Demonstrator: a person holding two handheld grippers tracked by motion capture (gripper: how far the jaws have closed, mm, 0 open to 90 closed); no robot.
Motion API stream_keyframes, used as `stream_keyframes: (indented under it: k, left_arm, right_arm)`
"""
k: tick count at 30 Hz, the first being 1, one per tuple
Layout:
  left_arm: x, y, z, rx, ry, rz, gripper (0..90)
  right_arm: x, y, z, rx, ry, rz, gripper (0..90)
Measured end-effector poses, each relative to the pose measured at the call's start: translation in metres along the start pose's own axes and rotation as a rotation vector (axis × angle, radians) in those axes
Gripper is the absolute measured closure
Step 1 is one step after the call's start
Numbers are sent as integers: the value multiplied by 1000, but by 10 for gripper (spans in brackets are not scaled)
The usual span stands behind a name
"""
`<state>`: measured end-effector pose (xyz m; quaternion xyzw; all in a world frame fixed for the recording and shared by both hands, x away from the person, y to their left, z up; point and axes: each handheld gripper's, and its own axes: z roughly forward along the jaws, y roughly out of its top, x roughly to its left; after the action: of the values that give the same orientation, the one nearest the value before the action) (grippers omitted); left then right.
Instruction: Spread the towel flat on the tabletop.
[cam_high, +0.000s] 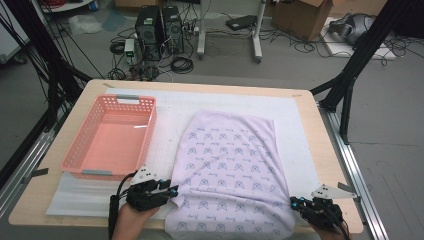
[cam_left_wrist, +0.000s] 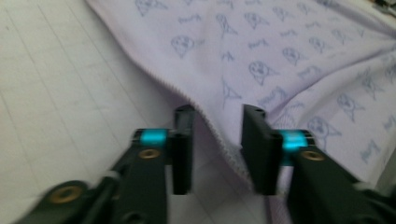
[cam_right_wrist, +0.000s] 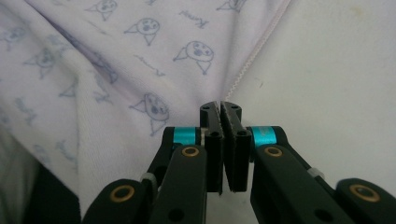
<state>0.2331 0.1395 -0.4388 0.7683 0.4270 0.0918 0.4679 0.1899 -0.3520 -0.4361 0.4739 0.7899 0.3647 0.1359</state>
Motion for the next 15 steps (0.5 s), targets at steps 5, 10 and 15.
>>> stream_keyframes:
  k: [5,10,15]
  left_arm:
    - [10,11,15,-20,46,-21,561]
    - [15,22,33,-19,59,-39,560]
    - [12,29,36,-36,46,-32,550]
  right_arm:
    - [-5,21,10,-64,-66,16,580]
    - [-7,42,44,-86,-134,10,530]
    - [-7,48,61,-54,-163,-60,875]
